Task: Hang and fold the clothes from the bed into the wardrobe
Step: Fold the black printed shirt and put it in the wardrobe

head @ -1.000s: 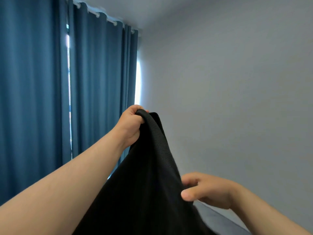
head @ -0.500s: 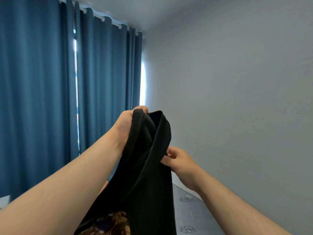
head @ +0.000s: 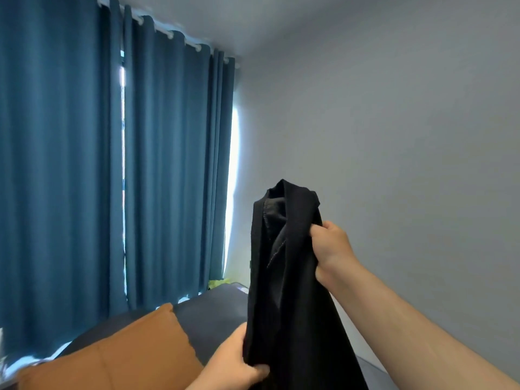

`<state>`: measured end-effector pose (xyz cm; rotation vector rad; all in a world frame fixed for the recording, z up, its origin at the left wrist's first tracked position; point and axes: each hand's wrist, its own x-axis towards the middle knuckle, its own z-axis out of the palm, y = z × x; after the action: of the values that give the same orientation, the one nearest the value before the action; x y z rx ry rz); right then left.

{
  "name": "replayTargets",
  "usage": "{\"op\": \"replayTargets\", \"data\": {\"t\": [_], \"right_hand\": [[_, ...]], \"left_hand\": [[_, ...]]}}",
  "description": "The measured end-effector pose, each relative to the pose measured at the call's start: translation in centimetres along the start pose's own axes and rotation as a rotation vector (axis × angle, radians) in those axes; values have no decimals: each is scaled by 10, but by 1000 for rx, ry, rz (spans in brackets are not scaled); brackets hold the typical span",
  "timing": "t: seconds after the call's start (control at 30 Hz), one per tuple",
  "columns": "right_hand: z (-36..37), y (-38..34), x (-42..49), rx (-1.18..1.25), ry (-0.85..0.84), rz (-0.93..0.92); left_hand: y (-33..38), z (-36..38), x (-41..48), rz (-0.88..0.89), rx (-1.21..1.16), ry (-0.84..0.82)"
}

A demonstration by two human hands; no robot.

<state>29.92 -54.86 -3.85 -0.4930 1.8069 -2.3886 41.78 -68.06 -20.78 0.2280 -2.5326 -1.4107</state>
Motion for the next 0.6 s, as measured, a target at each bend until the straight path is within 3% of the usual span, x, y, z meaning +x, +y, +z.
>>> {"op": "replayTargets", "data": {"t": [0.13, 0.23, 0.27, 0.33, 0.4, 0.53, 0.6], "right_hand": [[-13, -12, 6, -157, 72, -99], [-24, -22, 7, -306, 79, -183], [-23, -24, 6, -327, 68, -192], [-15, -26, 1, -320, -4, -173], [0, -24, -7, -280, -146, -132], [13, -27, -18, -115, -421, -134], [-9, -21, -17, -109, -415, -181]], "left_hand": [[11, -8, 6, -225, -214, 246], [26, -23, 6, -228, -96, 497], [35, -21, 4, -155, -70, 515], [66, -3, -2, 5, -92, 377], [84, 24, -1, 11, -160, 278], [79, 34, 21, -144, -567, 444], [76, 19, 25, -187, -746, 503]]}}
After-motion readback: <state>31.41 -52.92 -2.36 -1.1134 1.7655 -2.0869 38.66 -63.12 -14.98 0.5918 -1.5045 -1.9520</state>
